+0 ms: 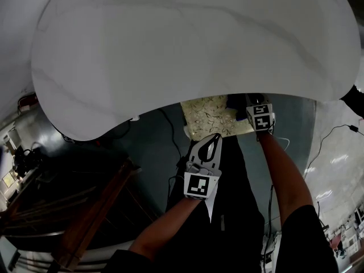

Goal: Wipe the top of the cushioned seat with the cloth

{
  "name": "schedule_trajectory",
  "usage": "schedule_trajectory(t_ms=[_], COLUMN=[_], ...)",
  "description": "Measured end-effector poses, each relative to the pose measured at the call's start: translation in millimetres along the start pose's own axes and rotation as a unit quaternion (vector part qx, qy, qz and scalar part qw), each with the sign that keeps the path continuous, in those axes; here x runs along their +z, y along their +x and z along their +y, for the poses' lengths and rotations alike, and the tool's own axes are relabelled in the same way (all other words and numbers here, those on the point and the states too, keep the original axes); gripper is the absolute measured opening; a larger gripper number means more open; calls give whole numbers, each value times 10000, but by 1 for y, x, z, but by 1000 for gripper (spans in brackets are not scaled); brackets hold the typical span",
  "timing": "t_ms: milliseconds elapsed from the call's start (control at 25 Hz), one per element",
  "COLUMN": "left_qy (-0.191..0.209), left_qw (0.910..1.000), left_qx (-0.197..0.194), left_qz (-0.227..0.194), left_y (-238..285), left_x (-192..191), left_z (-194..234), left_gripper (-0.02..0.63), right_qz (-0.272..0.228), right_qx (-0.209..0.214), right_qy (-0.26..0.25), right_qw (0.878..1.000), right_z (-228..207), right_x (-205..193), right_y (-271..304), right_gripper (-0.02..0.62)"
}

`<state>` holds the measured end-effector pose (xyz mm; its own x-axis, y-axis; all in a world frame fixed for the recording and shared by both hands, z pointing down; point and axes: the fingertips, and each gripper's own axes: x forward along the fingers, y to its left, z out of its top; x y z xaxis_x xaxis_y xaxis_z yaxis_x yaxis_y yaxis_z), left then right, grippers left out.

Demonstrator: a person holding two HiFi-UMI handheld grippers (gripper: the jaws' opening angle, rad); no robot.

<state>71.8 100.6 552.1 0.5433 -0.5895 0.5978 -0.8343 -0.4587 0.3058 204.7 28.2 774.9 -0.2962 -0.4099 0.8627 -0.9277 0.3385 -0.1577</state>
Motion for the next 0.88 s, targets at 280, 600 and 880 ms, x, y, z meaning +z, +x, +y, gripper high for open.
schedule_trajectory(t_ms=[280,600,880], left_qy=[-9,35,-32], left_qw=[10000,10000,9999], left_qx=[2,84,88], left_qz=[-6,38,-125], left_y=[-7,-16,-34], left_x=[-4,2,4], left_z=[6,15,21], left_gripper=[18,18,18], right_qz=[143,472,415], right_qx=[-247,-858,-1084], right_qy=[6,-19,-324], right_qw=[9996,9952,9927], right_z=[-11,-50,-72], right_x=[-4,-8,-27], right_y=[-2,-10,-14], right_gripper=[97,95,95])
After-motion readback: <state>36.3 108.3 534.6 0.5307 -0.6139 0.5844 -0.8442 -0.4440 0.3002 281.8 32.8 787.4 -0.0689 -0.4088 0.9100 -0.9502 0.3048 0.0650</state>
